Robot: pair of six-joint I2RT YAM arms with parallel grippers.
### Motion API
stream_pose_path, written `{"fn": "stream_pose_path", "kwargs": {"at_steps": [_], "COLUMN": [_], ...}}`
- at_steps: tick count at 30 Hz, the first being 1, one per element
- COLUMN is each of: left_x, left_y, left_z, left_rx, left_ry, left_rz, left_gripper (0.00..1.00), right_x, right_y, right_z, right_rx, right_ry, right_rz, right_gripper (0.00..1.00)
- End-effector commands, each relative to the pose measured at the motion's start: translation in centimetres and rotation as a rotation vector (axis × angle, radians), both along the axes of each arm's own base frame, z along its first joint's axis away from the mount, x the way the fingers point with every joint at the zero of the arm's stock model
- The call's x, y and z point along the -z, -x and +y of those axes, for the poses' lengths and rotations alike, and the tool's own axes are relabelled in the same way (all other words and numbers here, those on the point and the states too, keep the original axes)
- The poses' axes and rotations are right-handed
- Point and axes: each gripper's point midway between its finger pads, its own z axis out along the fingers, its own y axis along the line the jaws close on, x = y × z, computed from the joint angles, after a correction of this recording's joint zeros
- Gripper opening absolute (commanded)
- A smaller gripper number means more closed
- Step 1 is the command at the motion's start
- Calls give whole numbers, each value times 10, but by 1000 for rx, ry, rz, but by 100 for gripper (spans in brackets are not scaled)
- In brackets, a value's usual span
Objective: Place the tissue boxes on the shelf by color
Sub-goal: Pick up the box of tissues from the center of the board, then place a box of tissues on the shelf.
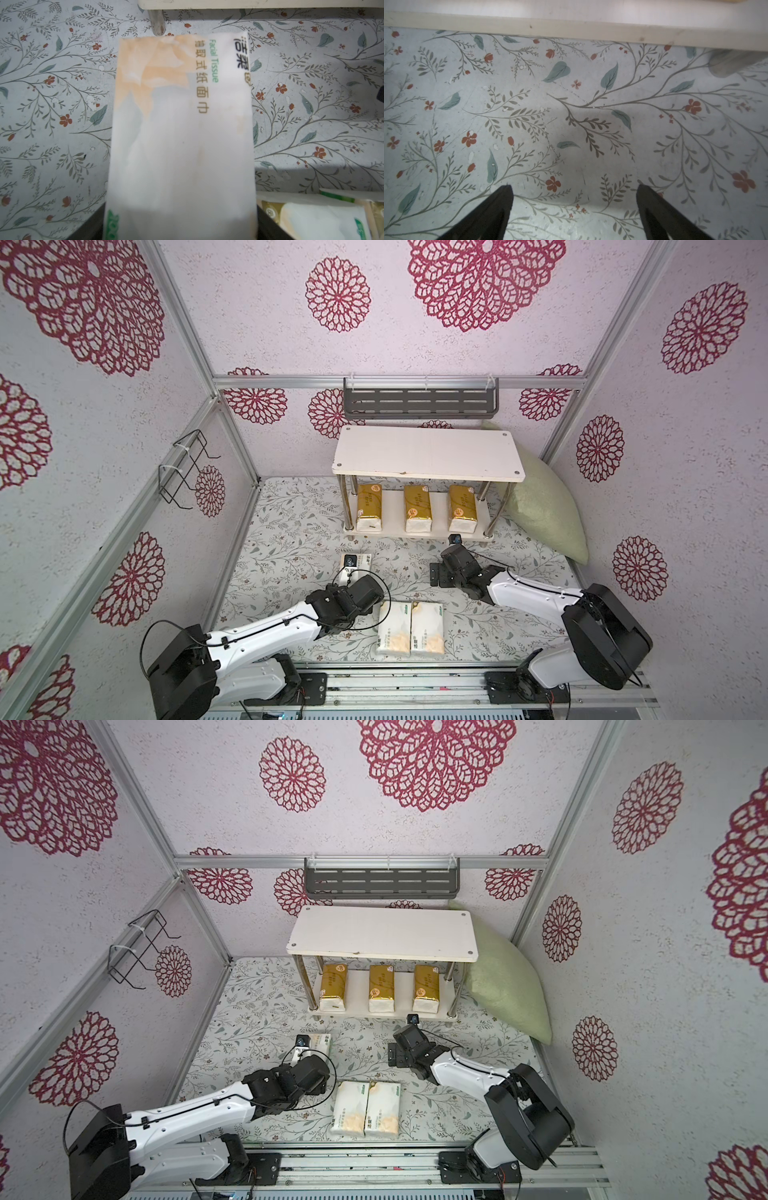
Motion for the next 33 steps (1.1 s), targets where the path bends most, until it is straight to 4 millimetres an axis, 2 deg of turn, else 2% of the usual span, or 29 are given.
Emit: {"fn": "stream_pose_path", "kwargs": {"at_steps": [1, 10, 19, 33], "left_x": [-22, -58, -98, -182], "left_y": [2, 8, 3, -16], "left_z": [-4, -7, -17, -40], "left_rx": [26, 57, 99, 212], "left_ry": [12, 49, 73, 42], "left_rz": [-17, -18, -53, -167], "left_gripper": [80, 80, 80, 80], "right_x": [-3, 0, -4, -6], "right_y": [-5, -8, -12, -12], "right_z": [0, -2, 1, 0], "right_rx": [12, 11, 5, 5], "right_ry": [0, 13, 11, 9], "right_rz": [-16, -7, -11, -16], "right_gripper": [99, 99, 99, 99]}}
